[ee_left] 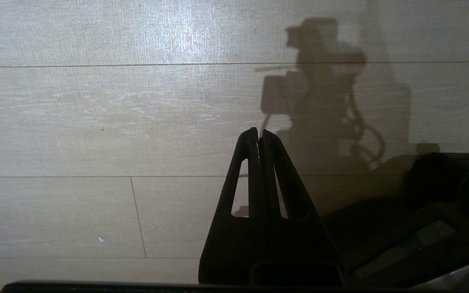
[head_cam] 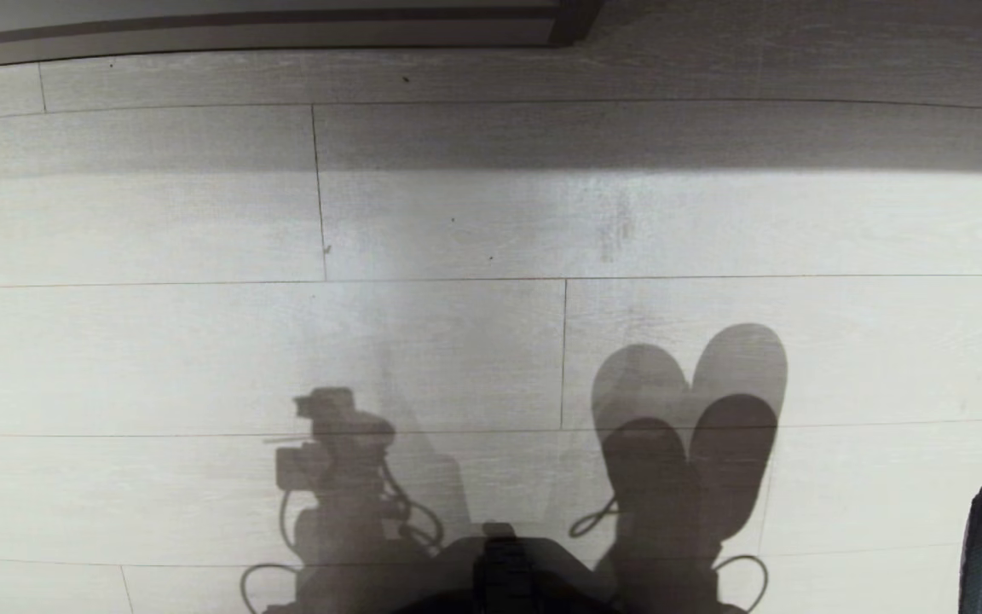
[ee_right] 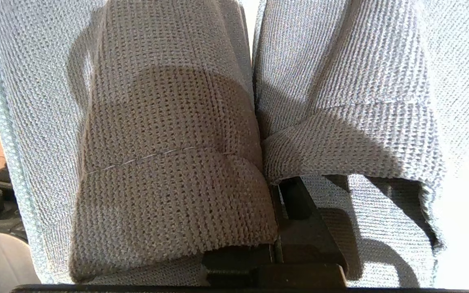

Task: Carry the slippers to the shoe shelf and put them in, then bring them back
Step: Place the slippers into the shoe cabinet

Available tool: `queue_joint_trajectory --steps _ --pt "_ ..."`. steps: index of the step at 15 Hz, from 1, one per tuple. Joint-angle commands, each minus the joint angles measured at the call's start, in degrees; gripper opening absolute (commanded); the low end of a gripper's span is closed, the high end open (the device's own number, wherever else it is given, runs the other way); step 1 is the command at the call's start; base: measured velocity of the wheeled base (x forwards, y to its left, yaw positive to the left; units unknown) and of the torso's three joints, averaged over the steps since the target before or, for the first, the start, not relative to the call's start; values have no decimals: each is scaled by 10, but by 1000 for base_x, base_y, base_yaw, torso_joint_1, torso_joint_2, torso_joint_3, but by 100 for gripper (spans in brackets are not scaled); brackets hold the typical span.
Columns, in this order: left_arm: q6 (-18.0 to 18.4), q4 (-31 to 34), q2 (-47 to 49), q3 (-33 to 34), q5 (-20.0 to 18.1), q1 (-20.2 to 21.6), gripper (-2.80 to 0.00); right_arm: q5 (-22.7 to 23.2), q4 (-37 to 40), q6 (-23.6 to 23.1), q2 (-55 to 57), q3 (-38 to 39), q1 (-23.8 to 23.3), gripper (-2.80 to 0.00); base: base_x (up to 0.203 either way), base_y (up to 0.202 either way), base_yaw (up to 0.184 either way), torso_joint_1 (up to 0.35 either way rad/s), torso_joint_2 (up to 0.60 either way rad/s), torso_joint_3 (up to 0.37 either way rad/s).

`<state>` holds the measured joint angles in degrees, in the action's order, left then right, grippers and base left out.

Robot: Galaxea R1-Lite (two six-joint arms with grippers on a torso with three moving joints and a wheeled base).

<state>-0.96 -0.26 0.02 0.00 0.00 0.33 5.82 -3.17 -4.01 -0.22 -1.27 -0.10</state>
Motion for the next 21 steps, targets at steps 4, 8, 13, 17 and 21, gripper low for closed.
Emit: queue_joint_trajectory --steps 4,8,13,17,21 --pt "0 0 0 0 0 0 -280 -23 11 3 2 0 0 -280 0 0 0 0 0 0" --pt "0 -1 0 0 0 0 -280 -59 25 -12 2 14 0 -280 0 0 0 0 0 0" --pt "0 0 0 0 0 0 -280 -53 29 -16 2 13 0 -280 0 0 0 0 0 0" --pt "-1 0 0 0 0 0 -280 -53 29 -14 2 13 0 -280 0 0 0 4 0 39" --pt "-3 0 0 0 0 0 -280 -53 29 -17 2 13 0 -280 0 0 0 0 4 196"
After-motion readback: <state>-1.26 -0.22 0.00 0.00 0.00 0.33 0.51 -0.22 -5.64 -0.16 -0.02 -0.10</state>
